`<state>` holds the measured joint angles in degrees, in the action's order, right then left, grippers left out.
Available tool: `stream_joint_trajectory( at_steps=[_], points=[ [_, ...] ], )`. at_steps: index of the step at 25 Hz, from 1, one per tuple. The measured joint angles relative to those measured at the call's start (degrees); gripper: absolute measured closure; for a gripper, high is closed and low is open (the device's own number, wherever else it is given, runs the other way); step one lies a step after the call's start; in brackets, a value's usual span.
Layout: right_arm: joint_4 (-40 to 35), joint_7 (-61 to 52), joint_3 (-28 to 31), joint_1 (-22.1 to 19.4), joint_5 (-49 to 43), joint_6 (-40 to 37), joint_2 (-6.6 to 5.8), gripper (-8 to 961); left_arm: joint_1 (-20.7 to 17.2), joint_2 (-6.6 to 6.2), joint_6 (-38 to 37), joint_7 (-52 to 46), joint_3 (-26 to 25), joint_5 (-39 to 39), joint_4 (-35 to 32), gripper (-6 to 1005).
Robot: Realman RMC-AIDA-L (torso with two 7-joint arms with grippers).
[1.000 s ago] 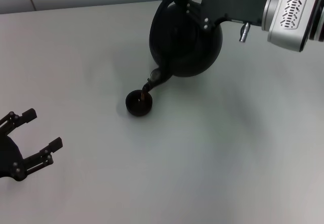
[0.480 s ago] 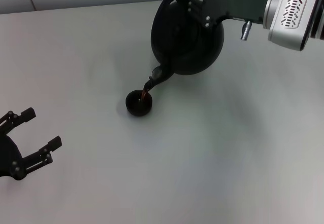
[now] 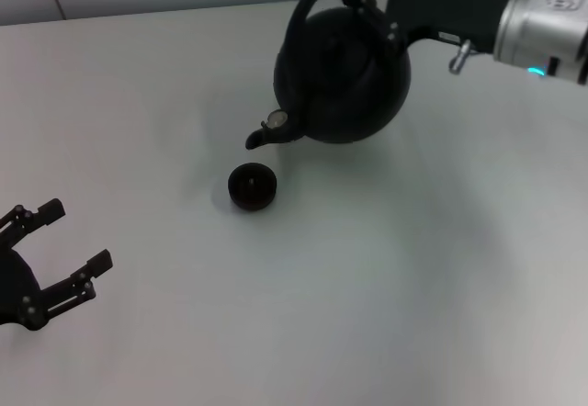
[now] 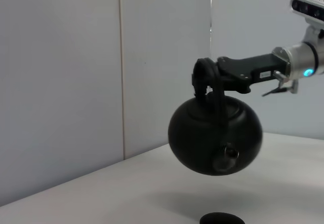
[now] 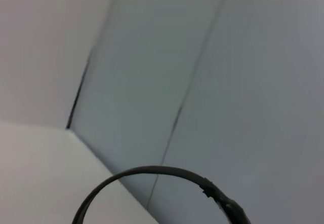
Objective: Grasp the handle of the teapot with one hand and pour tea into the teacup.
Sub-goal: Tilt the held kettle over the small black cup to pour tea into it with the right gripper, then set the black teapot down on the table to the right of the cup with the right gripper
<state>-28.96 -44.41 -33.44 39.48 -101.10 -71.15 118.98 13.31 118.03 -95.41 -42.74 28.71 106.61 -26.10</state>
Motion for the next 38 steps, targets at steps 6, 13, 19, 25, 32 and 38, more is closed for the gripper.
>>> stream_joint_trajectory(
  at_steps=[6,13,19,25,32,38],
  points=[
    [2.0,-4.4,0.1,-4.1,6.5,-0.2,0.05,870,0.0,0.01,-0.2,-0.1,0.0,0.0,0.0,136],
    [3.1,-5.7,0.6,-8.4,12.1,-0.2,0.02,870,0.5,0.01,-0.3,-0.2,0.0,0.0,0.0,136],
    [3.1,-5.9,0.8,-11.2,14.0,-0.3,0.07,871,0.8,0.04,-0.4,-0.2,0.1,0.0,0.0,136],
    [4.6,-3.7,1.4,-13.2,16.4,-0.3,0.22,871,0.9,0.10,-0.4,-0.2,0.2,0.0,0.0,136],
    [8.0,-0.4,2.1,-14.4,17.4,0.4,0.18,871,0.8,0.10,-0.7,-0.2,0.5,0.0,0.0,136],
    [9.6,1.8,2.3,-14.7,17.4,1.6,0.20,871,0.9,0.10,-0.9,-0.2,0.5,0.0,0.0,136]
  ],
)
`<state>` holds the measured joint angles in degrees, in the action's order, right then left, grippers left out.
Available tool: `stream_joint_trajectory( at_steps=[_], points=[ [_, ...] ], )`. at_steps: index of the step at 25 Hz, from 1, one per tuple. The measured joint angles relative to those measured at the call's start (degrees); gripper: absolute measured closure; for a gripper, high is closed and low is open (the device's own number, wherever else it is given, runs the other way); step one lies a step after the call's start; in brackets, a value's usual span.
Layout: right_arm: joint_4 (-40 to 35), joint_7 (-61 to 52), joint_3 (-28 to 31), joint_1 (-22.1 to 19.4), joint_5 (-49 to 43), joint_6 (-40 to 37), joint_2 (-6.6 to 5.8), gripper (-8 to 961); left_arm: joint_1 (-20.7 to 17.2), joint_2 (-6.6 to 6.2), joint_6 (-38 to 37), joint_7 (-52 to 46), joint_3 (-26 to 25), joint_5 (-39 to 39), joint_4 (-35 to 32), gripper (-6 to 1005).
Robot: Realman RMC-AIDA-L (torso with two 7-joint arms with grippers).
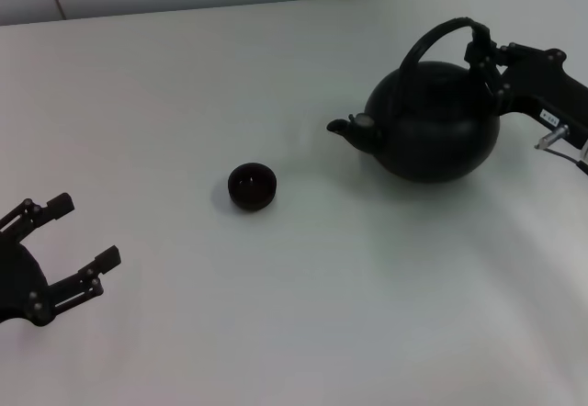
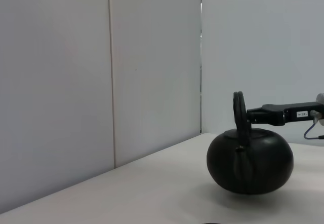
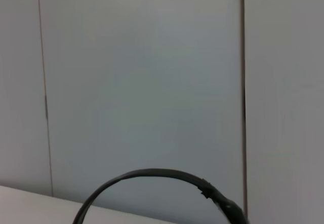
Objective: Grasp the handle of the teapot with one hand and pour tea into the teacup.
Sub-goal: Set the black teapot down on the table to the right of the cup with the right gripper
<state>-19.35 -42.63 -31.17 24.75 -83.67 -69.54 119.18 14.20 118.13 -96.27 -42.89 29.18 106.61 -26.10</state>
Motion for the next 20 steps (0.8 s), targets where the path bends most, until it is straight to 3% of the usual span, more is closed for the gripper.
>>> stream_joint_trajectory(
  at_steps=[20],
  points=[
    [0.9,3.3,-0.3,-0.1,0.0,0.0,0.00,743,0.0,0.18,-0.6,0.0,-0.4,0.0,0.1,136]
  ],
)
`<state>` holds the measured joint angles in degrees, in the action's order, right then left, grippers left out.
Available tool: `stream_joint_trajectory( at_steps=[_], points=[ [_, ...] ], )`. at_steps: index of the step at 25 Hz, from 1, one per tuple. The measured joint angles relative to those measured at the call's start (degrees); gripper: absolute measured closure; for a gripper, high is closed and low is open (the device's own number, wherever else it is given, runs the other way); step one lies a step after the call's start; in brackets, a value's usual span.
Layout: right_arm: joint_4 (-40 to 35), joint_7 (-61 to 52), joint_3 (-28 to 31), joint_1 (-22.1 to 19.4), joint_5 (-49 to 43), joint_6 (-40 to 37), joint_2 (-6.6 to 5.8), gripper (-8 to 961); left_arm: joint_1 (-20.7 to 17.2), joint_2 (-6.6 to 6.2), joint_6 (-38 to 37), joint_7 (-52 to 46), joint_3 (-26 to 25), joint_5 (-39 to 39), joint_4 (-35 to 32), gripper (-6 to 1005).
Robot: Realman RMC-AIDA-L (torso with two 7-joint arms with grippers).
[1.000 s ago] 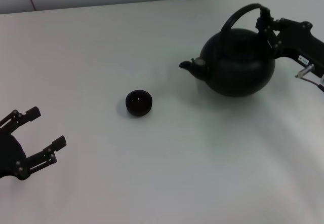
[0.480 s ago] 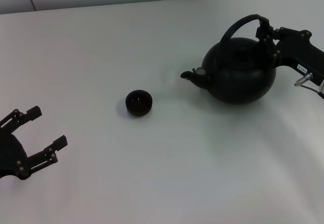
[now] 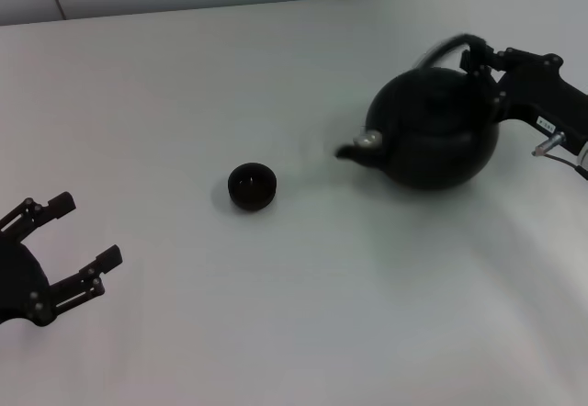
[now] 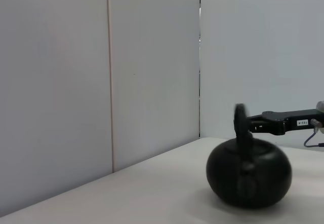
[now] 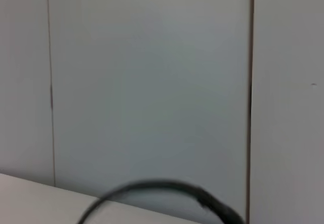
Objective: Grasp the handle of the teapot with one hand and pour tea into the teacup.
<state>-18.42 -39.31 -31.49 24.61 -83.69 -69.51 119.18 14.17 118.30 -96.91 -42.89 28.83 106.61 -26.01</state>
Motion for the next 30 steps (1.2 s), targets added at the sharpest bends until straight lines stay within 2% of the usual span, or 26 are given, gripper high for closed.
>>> stream_joint_trajectory(
  at_steps=[8,13,17,22,27,30],
  points=[
    [0.9,1.7,0.5,0.2,0.1,-0.3,0.00,679,-0.2,0.00,-0.2,0.0,-0.1,0.0,0.0,136],
    [1.0,1.8,0.7,0.2,0.1,-0.4,-0.02,446,-0.2,0.00,-0.2,0.0,-0.1,0.0,0.0,136],
    [1.0,1.8,0.8,-0.4,0.1,-0.8,-0.04,369,-0.1,0.00,-0.2,0.0,-0.1,0.0,0.0,136],
    [0.7,1.8,1.9,-3.9,0.6,-5.8,-0.07,273,0.0,-0.01,-0.3,0.0,0.0,0.0,0.3,136],
    [1.4,2.4,5.7,-9.2,0.8,-12.9,-0.06,272,-0.1,-0.01,-0.4,0.4,0.1,0.0,1.1,136],
    [2.1,2.6,7.9,-10.6,0.8,-14.3,-0.10,272,0.0,-0.01,-0.2,0.5,0.3,0.0,1.4,136]
  ],
)
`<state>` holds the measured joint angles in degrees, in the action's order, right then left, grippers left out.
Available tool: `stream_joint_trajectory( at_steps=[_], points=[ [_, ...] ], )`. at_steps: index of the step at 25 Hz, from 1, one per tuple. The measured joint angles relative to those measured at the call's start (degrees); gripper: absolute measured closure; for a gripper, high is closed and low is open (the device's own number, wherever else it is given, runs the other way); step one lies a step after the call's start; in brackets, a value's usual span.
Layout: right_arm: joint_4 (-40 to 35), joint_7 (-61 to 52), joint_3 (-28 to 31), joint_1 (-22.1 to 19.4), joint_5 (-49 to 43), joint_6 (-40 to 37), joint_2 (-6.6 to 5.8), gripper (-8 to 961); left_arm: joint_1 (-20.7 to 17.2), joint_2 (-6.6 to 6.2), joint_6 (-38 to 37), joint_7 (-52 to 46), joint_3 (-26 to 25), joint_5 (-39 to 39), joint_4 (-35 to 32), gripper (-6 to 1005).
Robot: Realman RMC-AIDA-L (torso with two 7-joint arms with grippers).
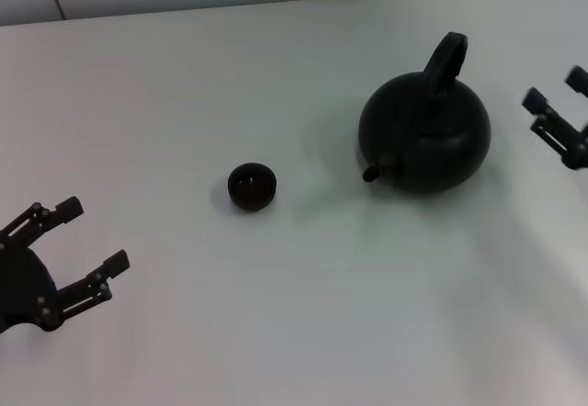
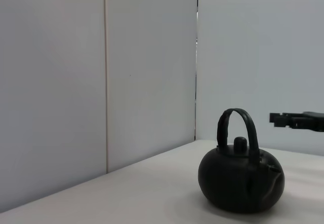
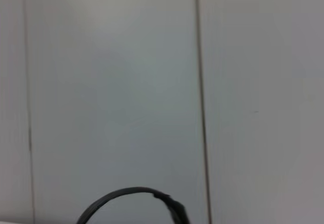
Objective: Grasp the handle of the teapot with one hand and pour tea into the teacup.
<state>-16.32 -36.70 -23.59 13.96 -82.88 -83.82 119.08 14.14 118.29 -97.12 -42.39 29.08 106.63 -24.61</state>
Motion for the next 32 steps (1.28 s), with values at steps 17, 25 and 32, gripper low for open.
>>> stream_joint_trajectory(
  at_steps=[17,25,32],
  points=[
    [-12.5,-20.0,-3.5,1.3,-32.3,-18.3,-5.62,272,1.7,-0.14,-0.1,-1.0,1.6,0.7,0.0,136],
    [-19.5,-20.5,-3.8,1.4,-34.2,-19.3,-4.51,272,2.4,-0.37,0.1,-2.0,3.5,0.7,-0.9,136],
    [-27.5,-26.2,-4.1,4.9,-42.1,-20.6,-4.86,272,6.5,-4.09,-0.1,-15.5,14.2,0.7,-8.9,136]
  ],
)
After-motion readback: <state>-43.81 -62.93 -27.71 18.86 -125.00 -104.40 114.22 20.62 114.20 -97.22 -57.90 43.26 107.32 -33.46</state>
